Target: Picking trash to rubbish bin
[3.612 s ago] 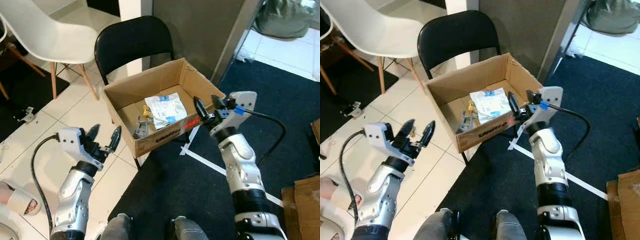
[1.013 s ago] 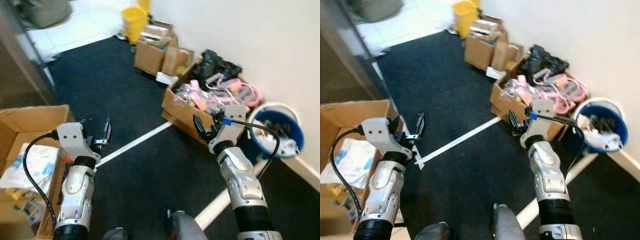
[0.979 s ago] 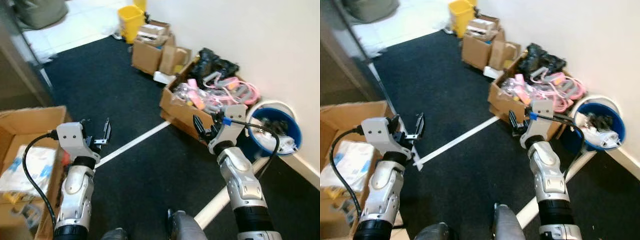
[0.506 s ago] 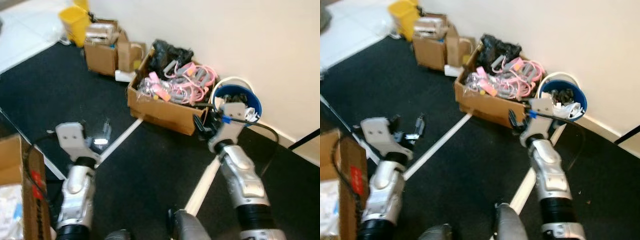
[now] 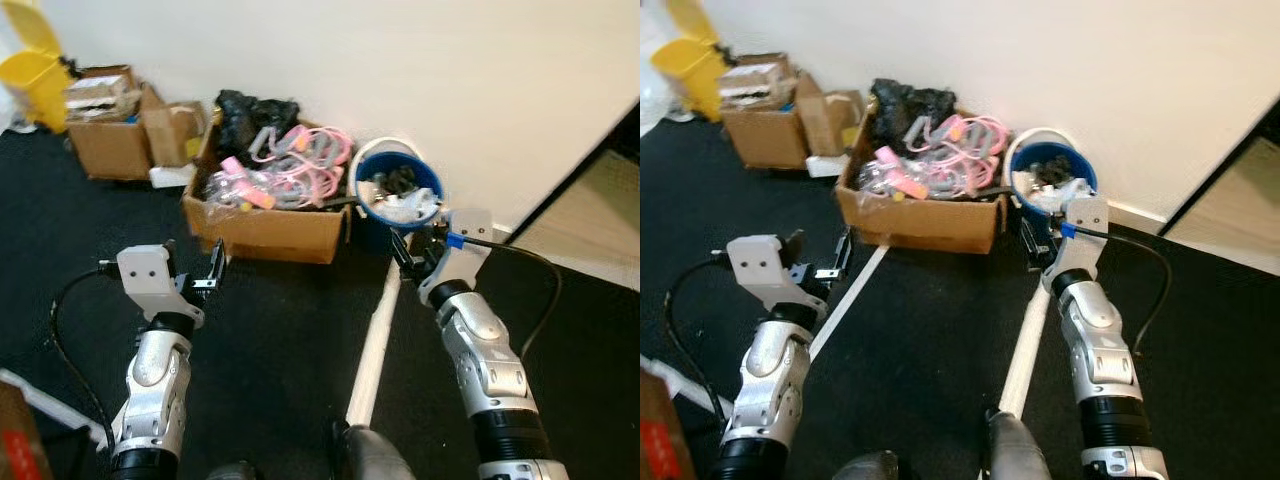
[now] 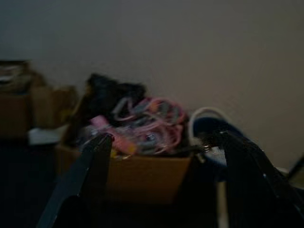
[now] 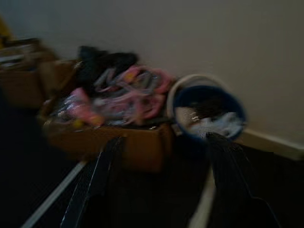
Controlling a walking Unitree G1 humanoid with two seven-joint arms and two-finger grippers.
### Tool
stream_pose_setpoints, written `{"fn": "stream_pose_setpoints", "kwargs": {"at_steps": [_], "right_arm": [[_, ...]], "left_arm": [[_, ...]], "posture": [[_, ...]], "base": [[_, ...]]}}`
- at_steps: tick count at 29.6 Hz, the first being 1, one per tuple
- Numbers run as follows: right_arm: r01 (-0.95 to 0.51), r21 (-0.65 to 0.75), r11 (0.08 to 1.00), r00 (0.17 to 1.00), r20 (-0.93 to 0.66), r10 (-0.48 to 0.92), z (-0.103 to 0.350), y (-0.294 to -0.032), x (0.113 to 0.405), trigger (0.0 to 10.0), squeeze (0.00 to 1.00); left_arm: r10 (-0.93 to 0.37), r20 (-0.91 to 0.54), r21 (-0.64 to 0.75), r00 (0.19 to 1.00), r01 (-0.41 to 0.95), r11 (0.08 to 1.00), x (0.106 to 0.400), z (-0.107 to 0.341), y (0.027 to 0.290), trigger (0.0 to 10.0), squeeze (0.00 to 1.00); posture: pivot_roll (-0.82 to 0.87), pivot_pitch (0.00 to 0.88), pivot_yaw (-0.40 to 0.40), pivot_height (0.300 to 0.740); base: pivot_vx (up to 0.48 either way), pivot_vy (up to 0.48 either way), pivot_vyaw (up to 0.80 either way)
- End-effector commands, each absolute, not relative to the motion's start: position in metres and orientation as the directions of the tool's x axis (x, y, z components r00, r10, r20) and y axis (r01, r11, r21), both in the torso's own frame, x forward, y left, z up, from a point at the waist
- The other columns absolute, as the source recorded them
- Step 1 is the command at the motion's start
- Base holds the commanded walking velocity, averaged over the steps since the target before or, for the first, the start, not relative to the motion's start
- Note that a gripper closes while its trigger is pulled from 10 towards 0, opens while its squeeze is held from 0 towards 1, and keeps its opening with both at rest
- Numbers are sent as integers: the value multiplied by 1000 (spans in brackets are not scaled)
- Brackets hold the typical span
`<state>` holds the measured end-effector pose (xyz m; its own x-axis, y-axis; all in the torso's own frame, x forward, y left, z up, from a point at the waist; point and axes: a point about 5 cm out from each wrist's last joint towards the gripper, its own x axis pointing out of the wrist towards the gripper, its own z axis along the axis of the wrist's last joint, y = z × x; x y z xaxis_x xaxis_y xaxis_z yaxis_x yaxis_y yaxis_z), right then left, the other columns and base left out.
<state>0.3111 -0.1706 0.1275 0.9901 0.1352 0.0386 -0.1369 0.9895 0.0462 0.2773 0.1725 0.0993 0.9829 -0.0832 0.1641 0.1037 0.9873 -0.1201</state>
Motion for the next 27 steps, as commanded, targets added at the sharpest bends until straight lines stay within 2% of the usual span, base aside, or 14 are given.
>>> {"fn": "stream_pose_setpoints", "kwargs": {"at_steps": [1, 27], "right_arm": [[-133, 64, 989, 991, 8, 132, 118, -169, 307, 10000, 0], [-130, 68, 989, 991, 12, 130, 120, -170, 308, 10000, 0]], "left_arm": [[-71, 130, -135, 989, 89, 987, 273, 91, 176, 10000, 0], [-74, 127, -134, 989, 91, 987, 275, 91, 175, 10000, 0]], "posture": [[27, 139, 5, 740], [29, 148, 4, 740]], "base": [[0, 0, -738], [0, 0, -713]]}}
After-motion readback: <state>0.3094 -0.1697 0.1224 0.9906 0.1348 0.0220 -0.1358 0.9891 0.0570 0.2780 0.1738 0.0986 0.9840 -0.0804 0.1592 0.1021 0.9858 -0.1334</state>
